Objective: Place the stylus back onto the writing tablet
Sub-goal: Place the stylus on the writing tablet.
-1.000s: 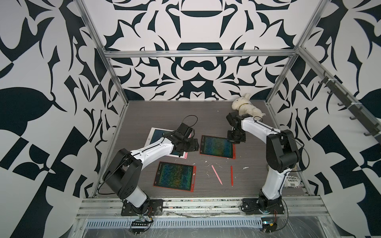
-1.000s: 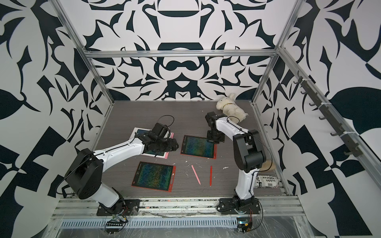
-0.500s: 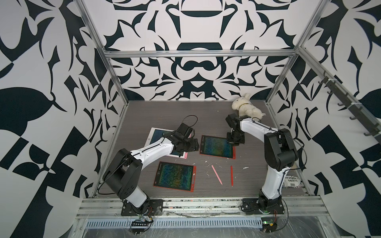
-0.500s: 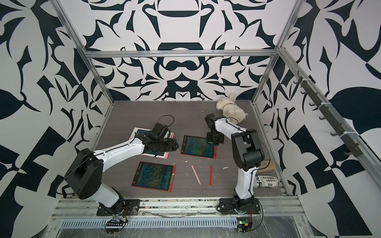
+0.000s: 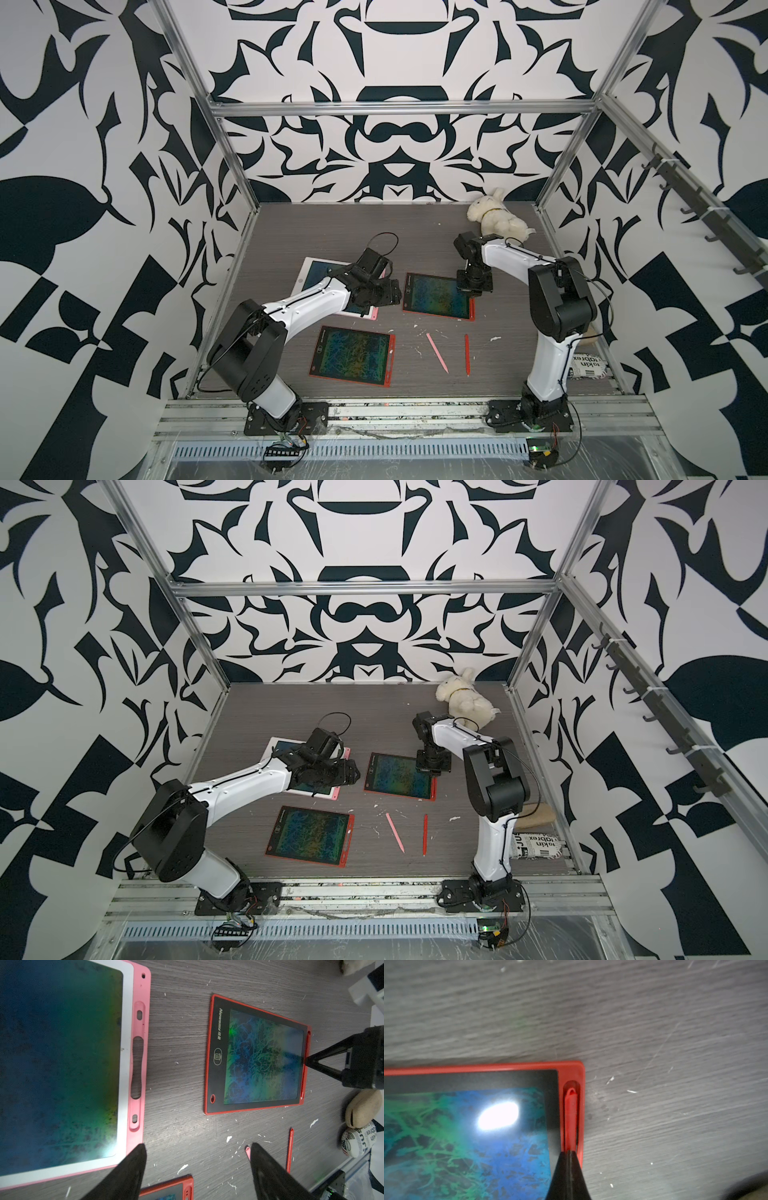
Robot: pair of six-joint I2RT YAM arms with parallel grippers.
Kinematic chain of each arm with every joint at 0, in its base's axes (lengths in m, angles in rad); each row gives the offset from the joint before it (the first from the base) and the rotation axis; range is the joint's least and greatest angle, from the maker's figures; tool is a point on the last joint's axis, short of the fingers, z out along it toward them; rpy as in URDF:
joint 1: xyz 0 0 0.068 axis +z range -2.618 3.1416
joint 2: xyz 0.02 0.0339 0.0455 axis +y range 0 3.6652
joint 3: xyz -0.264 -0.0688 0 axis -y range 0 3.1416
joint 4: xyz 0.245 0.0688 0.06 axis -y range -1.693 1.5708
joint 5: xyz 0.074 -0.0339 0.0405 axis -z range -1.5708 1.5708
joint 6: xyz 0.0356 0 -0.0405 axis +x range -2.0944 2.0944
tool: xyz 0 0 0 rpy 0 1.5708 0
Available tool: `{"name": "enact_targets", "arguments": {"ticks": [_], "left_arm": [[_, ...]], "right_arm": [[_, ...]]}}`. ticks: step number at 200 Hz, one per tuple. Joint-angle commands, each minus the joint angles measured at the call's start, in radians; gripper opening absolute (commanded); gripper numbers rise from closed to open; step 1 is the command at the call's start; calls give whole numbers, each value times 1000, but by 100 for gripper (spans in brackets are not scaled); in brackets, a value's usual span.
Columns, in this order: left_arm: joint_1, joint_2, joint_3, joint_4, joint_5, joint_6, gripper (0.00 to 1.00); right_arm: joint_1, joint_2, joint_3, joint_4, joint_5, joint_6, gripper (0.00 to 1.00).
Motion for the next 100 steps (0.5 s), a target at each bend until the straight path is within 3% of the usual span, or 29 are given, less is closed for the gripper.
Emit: {"name": "enact_targets", "arguments": {"ticks": [1,75,100], "left_arm": [[-3,14,4,-7,5,2,81],[-3,17,2,-6,8,1,81],[-3,15,0,-6,7,1,81]], "right_arm": [[-12,-33,-16,0,0,-15,0],[-19,-23,-34,20,-9,-23,0],[-37,-15,-70,73,-62,-38,0]]}}
